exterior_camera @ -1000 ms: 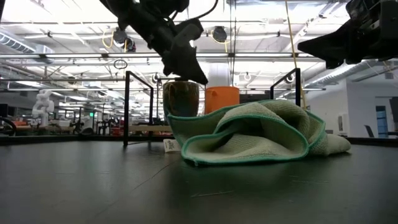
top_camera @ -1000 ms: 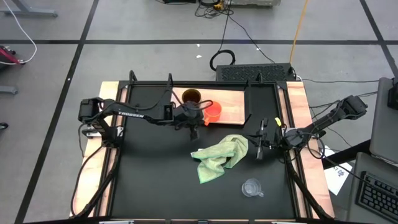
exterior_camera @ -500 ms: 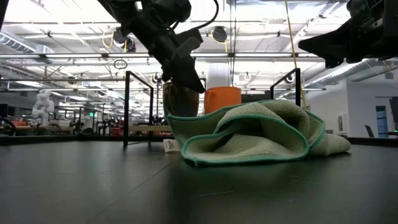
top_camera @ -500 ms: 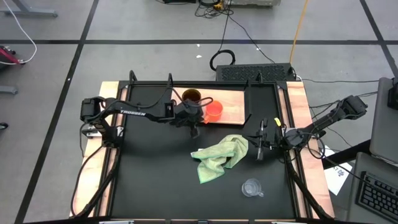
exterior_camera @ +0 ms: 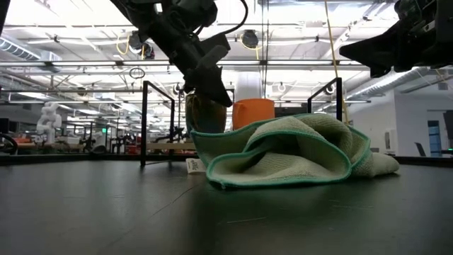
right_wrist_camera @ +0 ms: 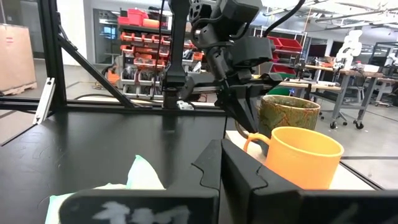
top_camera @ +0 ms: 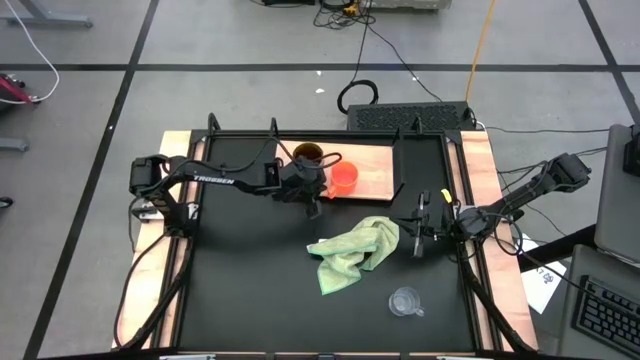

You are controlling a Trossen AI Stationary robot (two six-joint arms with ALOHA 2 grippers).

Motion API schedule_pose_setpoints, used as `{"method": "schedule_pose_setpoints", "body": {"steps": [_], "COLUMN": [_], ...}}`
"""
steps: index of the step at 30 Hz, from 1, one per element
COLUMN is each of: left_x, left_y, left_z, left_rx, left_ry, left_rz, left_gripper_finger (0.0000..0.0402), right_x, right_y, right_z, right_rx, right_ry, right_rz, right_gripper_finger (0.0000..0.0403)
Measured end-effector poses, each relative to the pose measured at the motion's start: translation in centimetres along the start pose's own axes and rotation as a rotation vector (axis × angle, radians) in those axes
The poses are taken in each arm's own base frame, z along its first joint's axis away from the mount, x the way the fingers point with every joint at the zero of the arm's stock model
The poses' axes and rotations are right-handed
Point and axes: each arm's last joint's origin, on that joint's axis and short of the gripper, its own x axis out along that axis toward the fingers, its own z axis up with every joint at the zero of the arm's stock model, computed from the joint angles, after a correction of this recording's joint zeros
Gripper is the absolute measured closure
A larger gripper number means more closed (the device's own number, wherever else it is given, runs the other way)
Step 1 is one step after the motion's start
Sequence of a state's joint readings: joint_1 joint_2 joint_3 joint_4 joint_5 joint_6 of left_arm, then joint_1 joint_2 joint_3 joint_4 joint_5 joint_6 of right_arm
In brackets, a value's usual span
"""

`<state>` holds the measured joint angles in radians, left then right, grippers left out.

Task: Stack small to large cups/mugs on shelf
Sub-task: Adjust the orange mug

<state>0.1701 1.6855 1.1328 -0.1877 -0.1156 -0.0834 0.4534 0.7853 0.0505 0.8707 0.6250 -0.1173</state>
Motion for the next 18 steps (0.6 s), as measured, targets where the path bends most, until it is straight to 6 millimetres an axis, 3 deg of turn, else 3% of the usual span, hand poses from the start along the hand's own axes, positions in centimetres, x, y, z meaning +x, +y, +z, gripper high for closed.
{"method": "schedule_pose_setpoints", "body": {"steps": [18], "left_x": [1.3], "left_y": [0.3], "left_z": [-0.4], "left_rx": [-0.008], "left_ry": [0.014], "left_rz": [-0.058], "left_gripper_finger": [0.0401], "right_x": [0.0], "right_y": [0.0], "right_z": [0.0], "right_rx": [0.0], "right_ry": [0.0], "right_rz": [0.0], "right_gripper_finger": [0.0403]}}
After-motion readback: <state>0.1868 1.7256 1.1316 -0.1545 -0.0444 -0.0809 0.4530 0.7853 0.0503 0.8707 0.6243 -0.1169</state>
